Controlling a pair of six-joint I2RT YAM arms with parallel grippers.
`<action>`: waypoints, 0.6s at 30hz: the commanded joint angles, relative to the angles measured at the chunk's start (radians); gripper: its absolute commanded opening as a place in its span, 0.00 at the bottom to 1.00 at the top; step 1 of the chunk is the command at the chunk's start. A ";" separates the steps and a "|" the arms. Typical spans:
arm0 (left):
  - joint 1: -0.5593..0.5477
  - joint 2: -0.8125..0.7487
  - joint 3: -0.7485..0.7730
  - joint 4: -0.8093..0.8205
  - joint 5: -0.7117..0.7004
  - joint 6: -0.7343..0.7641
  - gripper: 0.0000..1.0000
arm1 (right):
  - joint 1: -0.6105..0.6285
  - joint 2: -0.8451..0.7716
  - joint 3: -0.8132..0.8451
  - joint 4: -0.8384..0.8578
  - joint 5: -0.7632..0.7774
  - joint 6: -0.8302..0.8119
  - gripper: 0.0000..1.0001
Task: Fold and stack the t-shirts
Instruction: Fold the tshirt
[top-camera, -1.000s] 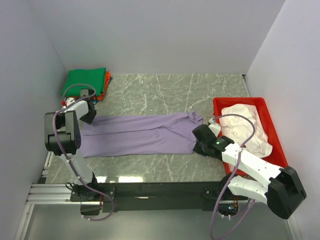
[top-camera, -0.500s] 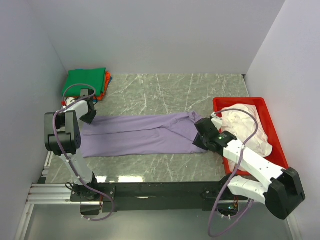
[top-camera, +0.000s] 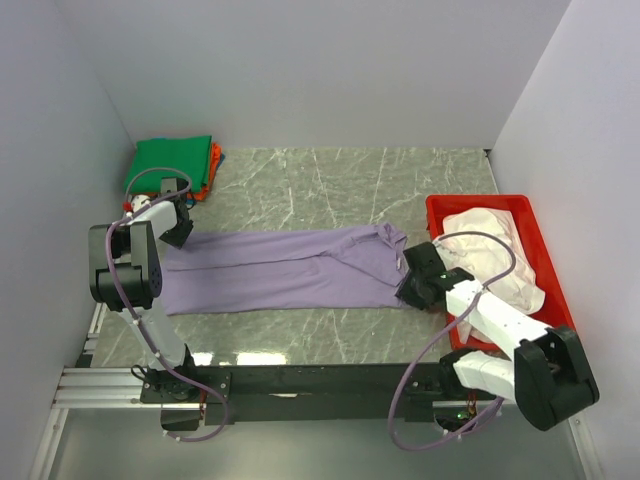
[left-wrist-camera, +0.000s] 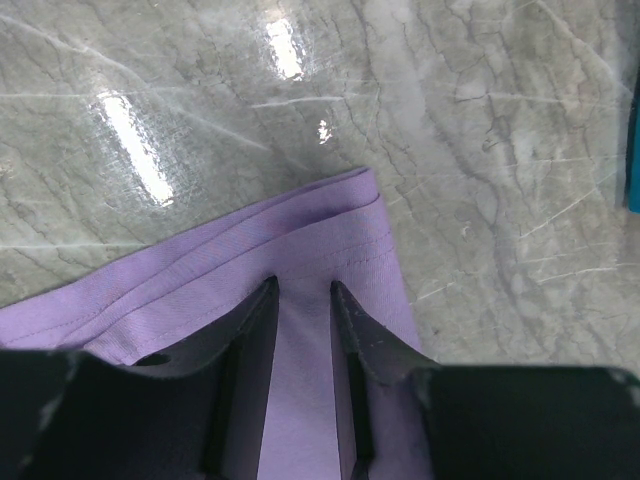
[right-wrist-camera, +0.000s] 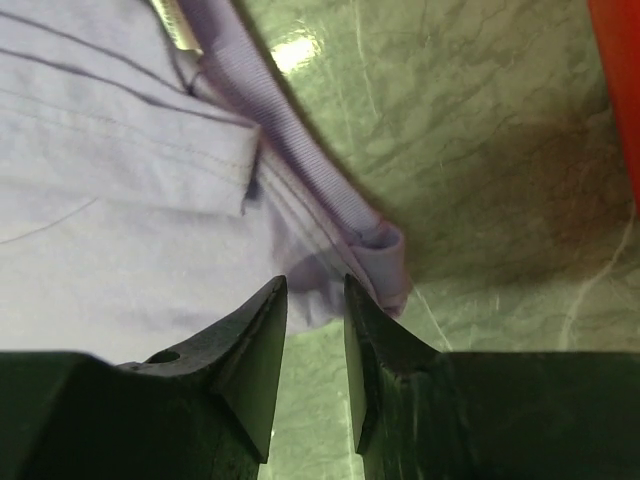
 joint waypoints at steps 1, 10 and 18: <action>0.011 0.007 -0.012 -0.007 0.002 0.018 0.34 | -0.011 -0.074 0.054 -0.020 0.010 -0.025 0.36; 0.010 -0.001 -0.003 -0.018 -0.011 0.035 0.34 | -0.025 0.240 0.593 -0.081 0.132 -0.299 0.36; 0.010 0.024 -0.003 -0.012 -0.001 0.032 0.33 | -0.024 0.631 0.953 -0.155 0.182 -0.435 0.36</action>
